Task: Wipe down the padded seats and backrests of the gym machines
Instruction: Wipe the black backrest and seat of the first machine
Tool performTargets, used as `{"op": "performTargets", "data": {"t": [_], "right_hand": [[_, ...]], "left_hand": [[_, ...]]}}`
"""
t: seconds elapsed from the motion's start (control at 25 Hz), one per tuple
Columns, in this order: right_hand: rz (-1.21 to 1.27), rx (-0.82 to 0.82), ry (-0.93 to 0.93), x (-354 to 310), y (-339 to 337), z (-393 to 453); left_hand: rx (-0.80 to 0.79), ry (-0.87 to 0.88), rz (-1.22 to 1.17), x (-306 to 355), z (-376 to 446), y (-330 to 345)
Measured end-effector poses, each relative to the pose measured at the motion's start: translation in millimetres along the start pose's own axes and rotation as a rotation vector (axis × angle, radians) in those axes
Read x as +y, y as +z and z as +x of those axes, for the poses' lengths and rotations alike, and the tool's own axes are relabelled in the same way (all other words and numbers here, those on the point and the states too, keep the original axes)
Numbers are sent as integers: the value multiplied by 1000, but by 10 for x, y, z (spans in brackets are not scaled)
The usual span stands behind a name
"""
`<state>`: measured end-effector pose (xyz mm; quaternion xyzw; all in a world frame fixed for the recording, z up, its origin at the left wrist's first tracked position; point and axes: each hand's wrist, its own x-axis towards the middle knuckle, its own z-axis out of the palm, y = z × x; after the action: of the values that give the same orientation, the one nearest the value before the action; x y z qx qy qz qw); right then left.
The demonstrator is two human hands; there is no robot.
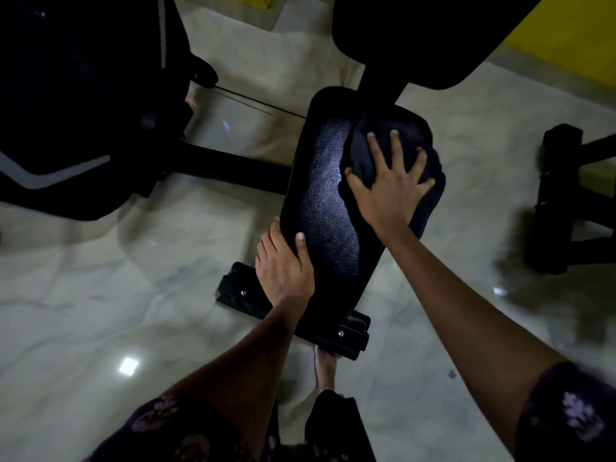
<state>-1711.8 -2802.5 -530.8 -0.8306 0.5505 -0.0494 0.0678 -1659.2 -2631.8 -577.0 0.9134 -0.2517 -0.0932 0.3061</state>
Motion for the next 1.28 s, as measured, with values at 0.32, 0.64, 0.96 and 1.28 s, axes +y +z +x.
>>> {"op": "performTargets", "data": {"t": [0.32,0.64,0.96,1.28], "right_hand": [[50,135,10,39,157,-1016],[91,-348,47,-142,-279,-1751],[477,-262,235,11,-1454,-2120],[563,-180,410,555,-2460,-2986]], "left_hand": [[-255,52,41,-18,57,-148],[-755,145,301,-20,79,-820],[-927,519,193,252,-315,-1721],[-967,857,217,1223,-855,-2021]]}}
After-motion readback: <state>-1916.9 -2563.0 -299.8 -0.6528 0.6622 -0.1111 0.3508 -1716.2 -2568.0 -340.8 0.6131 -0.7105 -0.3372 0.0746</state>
